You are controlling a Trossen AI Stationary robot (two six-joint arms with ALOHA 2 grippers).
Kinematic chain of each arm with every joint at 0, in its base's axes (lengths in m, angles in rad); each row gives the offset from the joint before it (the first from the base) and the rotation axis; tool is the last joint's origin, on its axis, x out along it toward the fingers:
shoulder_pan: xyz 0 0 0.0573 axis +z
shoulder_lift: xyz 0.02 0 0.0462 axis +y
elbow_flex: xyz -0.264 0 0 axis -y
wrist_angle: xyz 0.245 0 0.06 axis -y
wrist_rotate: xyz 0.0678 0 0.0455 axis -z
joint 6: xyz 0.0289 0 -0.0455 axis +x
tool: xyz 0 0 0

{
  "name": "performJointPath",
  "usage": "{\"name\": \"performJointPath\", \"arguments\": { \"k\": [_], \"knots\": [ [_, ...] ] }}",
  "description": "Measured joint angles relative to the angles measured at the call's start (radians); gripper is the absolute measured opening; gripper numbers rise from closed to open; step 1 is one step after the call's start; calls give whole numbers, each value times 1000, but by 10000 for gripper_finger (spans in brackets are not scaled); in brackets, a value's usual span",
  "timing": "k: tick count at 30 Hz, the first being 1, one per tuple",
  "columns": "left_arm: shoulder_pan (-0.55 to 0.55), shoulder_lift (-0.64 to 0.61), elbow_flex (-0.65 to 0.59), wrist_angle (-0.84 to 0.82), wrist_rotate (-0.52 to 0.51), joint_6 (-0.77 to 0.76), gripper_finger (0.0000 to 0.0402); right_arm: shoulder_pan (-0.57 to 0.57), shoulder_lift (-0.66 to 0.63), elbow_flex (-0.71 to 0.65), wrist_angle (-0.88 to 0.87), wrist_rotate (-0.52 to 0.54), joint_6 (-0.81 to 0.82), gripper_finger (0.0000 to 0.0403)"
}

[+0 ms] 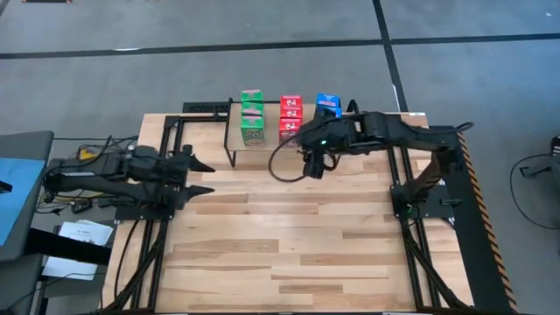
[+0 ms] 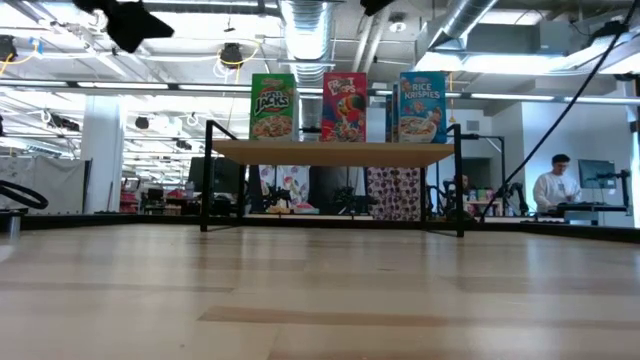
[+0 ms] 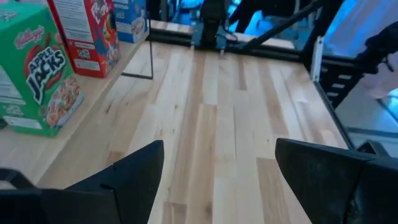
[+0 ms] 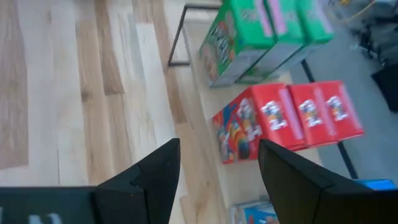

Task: Stack cereal on shelf
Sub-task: Return to Home Position

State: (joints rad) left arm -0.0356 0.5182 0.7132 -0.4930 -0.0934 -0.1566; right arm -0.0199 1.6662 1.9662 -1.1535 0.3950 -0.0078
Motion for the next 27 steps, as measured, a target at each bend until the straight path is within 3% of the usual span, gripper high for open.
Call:
{"name": "performJointPath", "arguments": {
  "k": [6, 12, 20, 27],
  "knots": [
    [-21, -168, -111, 84, 6, 47, 295, -37, -139, -152, 74, 1, 6, 240],
    [-26, -292, -243, 186, 75, 54, 295, -39, -344, -456, 298, 0, 18, 240],
    [-26, -380, -364, 266, 97, 85, 295, -4, -608, -902, 656, -10, 28, 240],
    [-26, -416, -423, 286, 82, 101, 295, 65, -740, -1089, 764, -31, 58, 240]
  ]
}}
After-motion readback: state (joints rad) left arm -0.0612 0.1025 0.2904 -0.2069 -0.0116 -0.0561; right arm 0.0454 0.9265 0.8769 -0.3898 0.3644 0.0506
